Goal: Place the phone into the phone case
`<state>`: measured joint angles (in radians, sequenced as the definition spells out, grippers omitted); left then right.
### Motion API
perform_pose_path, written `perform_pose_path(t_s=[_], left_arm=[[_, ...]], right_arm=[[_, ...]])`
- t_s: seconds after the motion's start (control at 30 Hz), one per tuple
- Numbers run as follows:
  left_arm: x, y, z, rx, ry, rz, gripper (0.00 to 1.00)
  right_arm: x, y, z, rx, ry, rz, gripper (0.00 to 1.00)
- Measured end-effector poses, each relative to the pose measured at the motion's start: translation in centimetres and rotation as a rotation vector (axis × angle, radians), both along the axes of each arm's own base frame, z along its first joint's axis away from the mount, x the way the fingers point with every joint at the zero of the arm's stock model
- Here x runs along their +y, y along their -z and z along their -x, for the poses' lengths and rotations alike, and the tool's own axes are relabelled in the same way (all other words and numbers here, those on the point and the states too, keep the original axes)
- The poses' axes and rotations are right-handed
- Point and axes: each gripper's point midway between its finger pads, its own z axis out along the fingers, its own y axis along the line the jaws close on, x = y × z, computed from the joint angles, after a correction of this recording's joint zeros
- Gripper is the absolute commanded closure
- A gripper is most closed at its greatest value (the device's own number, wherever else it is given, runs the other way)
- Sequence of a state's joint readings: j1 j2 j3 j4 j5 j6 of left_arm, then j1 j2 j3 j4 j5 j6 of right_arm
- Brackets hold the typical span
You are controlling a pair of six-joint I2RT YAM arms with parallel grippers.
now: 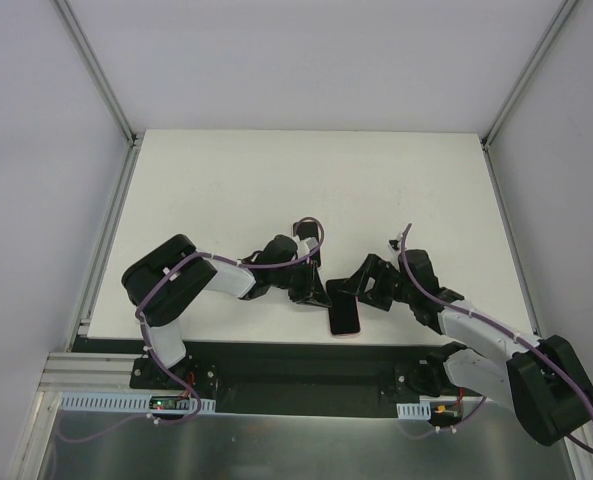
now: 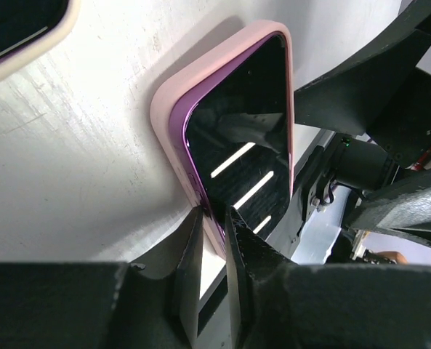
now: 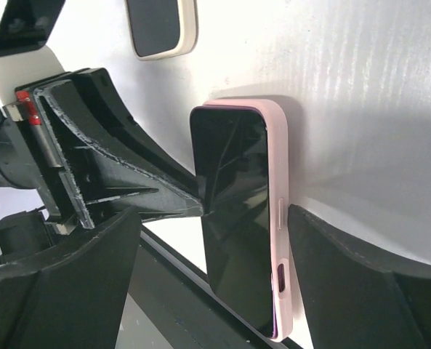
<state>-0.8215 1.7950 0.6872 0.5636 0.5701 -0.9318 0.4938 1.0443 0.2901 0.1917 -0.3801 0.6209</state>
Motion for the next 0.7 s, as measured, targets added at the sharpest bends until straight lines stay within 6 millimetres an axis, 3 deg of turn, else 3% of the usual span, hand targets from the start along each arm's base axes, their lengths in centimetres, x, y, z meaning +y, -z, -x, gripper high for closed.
perform_pose_path(t_s=[0.43,0.7], left_arm=[[0.1,-0.1,0.1,0.013,0.005,0.005,0.85],[0.0,-0.1,0.3,0.017,0.014,0.008,0.84]], right_arm=[[0.9,-1.4,1.0,-0.026,-0.092,-0.079,0.18],[1.4,-1.5,2.1,-0.002,-0.162,-0.107,0.38]])
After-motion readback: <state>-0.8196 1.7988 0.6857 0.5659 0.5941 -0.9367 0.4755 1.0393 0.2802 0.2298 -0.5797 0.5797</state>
